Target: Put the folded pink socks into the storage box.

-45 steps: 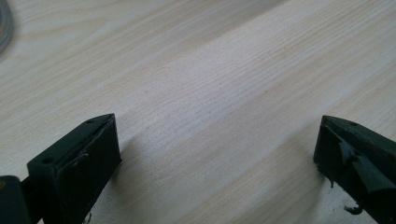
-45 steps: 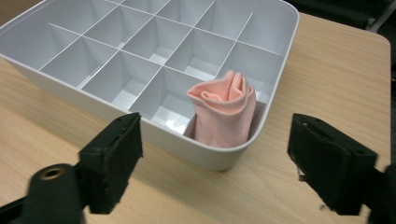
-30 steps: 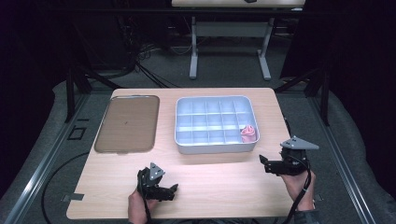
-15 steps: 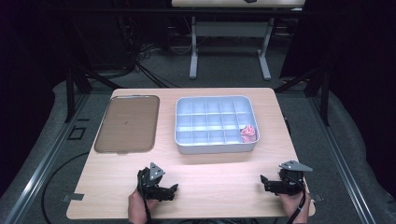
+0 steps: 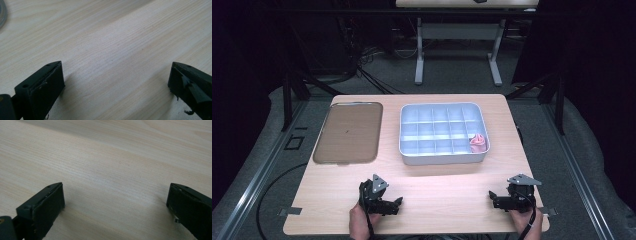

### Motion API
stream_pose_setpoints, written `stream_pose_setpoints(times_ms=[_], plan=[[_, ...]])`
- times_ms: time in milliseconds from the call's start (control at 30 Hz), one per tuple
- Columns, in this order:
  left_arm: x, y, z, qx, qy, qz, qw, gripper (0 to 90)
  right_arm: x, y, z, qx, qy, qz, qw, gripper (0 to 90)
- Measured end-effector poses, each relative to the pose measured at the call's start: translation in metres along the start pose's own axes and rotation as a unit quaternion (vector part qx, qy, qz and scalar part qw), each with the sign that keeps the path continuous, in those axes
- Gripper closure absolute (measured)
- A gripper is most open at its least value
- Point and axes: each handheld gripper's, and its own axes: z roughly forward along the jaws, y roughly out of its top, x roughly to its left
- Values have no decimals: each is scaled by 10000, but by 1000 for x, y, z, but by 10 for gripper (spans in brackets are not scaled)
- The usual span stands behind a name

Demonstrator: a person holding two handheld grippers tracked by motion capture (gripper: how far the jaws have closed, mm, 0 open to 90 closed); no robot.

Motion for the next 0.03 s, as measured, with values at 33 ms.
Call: stream_pose_setpoints(times_ms=[33], plan=[[0, 0, 0, -3, -3, -10, 10000, 1, 0, 0, 0, -1, -5, 3, 10000, 8]])
